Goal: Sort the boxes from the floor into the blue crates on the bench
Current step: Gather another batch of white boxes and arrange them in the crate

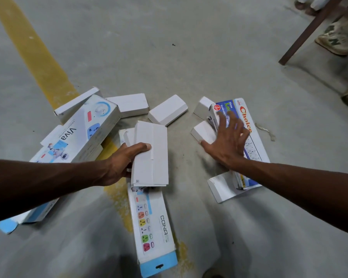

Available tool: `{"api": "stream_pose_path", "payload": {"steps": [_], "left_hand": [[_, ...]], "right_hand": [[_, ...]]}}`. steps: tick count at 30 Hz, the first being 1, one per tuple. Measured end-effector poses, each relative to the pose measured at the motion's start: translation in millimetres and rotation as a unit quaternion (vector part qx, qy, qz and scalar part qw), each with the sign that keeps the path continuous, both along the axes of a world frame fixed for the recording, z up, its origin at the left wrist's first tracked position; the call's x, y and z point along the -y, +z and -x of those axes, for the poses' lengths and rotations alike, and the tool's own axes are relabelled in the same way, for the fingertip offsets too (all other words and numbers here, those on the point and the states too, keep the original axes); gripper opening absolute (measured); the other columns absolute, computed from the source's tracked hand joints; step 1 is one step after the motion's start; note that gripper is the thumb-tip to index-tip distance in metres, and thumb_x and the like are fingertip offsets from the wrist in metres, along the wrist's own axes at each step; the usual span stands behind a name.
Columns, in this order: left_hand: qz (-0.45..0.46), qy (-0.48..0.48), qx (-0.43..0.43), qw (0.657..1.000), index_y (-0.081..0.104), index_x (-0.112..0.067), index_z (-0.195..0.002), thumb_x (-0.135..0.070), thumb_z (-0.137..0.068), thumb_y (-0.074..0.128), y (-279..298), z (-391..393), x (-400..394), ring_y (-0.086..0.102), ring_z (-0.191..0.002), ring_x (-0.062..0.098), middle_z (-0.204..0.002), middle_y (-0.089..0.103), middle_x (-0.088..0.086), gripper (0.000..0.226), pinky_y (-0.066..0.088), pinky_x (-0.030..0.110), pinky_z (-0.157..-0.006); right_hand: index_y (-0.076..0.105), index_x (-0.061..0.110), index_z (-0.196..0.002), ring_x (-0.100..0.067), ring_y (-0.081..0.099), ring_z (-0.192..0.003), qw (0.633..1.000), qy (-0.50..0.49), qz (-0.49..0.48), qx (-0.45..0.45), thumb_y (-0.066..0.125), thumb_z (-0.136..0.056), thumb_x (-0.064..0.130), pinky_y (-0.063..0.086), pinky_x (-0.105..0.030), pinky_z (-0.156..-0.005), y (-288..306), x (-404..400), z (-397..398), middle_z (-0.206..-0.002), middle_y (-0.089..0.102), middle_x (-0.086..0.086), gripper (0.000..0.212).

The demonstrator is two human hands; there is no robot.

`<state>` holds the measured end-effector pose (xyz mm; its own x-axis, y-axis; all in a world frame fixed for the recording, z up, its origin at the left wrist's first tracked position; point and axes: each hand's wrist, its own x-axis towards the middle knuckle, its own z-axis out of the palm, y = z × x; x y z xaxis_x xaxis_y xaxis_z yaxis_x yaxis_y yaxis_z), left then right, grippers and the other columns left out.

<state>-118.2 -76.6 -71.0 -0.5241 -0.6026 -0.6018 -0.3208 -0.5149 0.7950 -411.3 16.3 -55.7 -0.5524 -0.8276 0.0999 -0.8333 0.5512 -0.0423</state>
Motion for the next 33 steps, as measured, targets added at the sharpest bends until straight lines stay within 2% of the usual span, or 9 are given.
{"api": "stream_pose_path", "payload": {"steps": [4,7,11,16,19,22,26,30,33], "left_hand": [[-0.012,-0.001,0.000,1.000,0.063,-0.018,-0.123,-0.046,-0.096,0.058,3,1,0,0.074,-0.090,0.026,-0.101,0.078,0.009,0.039,0.057,0.037,-0.072],[-0.017,-0.005,0.006,1.000,0.065,-0.017,-0.120,-0.045,-0.096,0.058,4,0,-1,0.073,-0.093,0.028,-0.099,0.078,0.009,0.037,0.057,0.039,-0.078],[-0.015,0.001,0.019,1.000,0.064,-0.017,-0.119,-0.046,-0.097,0.058,5,-2,-2,0.073,-0.096,0.031,-0.099,0.078,0.009,0.037,0.058,0.039,-0.076],[-0.009,0.025,-0.015,1.000,0.064,-0.017,-0.125,-0.059,-0.072,0.073,11,-7,11,0.073,-0.102,0.034,-0.114,0.076,0.013,0.068,0.059,0.046,-0.089],[0.002,0.073,-0.081,0.994,0.067,-0.017,-0.113,-0.046,-0.082,0.068,21,-8,23,0.077,-0.086,0.027,-0.109,0.078,0.012,0.042,0.062,0.035,-0.071],[0.031,0.134,-0.103,0.985,0.068,-0.019,-0.107,-0.036,-0.091,0.064,29,-12,32,0.077,-0.076,0.023,-0.098,0.080,0.006,0.024,0.063,0.031,-0.065],[0.048,0.169,-0.099,0.979,0.065,-0.023,-0.101,-0.028,-0.101,0.054,25,-21,35,0.077,-0.071,0.019,-0.087,0.080,-0.002,0.013,0.062,0.031,-0.066],[0.060,0.144,-0.106,0.982,0.064,-0.026,-0.102,-0.035,-0.089,0.064,21,-25,31,0.077,-0.072,0.019,-0.088,0.080,-0.004,0.015,0.063,0.034,-0.065],[0.067,0.113,-0.117,0.984,0.065,-0.026,-0.104,-0.038,-0.086,0.069,19,-23,27,0.077,-0.073,0.018,-0.089,0.080,-0.003,0.022,0.061,0.028,-0.057]], "right_hand": [[-0.009,0.041,-0.160,-0.050,-0.012,-0.153,0.976,-0.139,-0.037,0.163,0.078,-0.053,0.084,0.006,-0.073,-0.116,4,5,59,-0.170,-0.013,-0.010,0.144],[-0.013,0.046,-0.157,-0.054,0.007,-0.151,0.936,-0.174,-0.089,0.291,0.085,-0.044,0.080,0.016,-0.070,-0.119,1,-4,91,-0.168,-0.001,-0.016,0.153],[-0.005,0.043,-0.157,-0.051,0.035,-0.138,0.949,-0.163,-0.071,0.262,0.081,-0.054,0.076,0.031,-0.066,-0.113,3,-10,90,-0.154,0.026,-0.020,0.139],[0.001,0.046,-0.158,-0.042,0.038,-0.139,0.963,-0.036,-0.009,0.268,0.076,-0.059,0.079,0.034,-0.059,-0.114,20,0,18,-0.156,0.029,-0.009,0.129],[0.005,0.045,-0.158,-0.034,0.049,-0.135,0.907,-0.005,-0.050,0.418,0.074,-0.045,0.086,0.043,-0.052,-0.113,6,5,-32,-0.155,0.036,-0.008,0.139],[0.002,0.048,-0.153,-0.030,0.066,-0.111,0.858,0.000,-0.111,0.502,0.078,-0.039,0.090,0.059,-0.052,-0.092,-14,0,-72,-0.139,0.047,-0.008,0.143],[-0.006,0.047,-0.156,-0.031,0.050,-0.130,0.840,-0.012,-0.171,0.514,0.082,-0.047,0.084,0.049,-0.051,-0.107,-34,-1,-86,-0.148,0.031,-0.007,0.145],[0.010,0.023,-0.157,-0.016,0.063,-0.113,0.826,0.067,-0.148,0.541,0.087,-0.065,0.066,0.056,-0.042,-0.098,-28,3,-71,-0.128,0.058,0.004,0.127],[0.027,0.021,-0.156,-0.011,0.050,-0.124,0.862,0.181,-0.170,0.442,0.085,-0.075,0.054,0.044,-0.039,-0.109,-2,-7,-23,-0.141,0.051,0.004,0.105]]}}
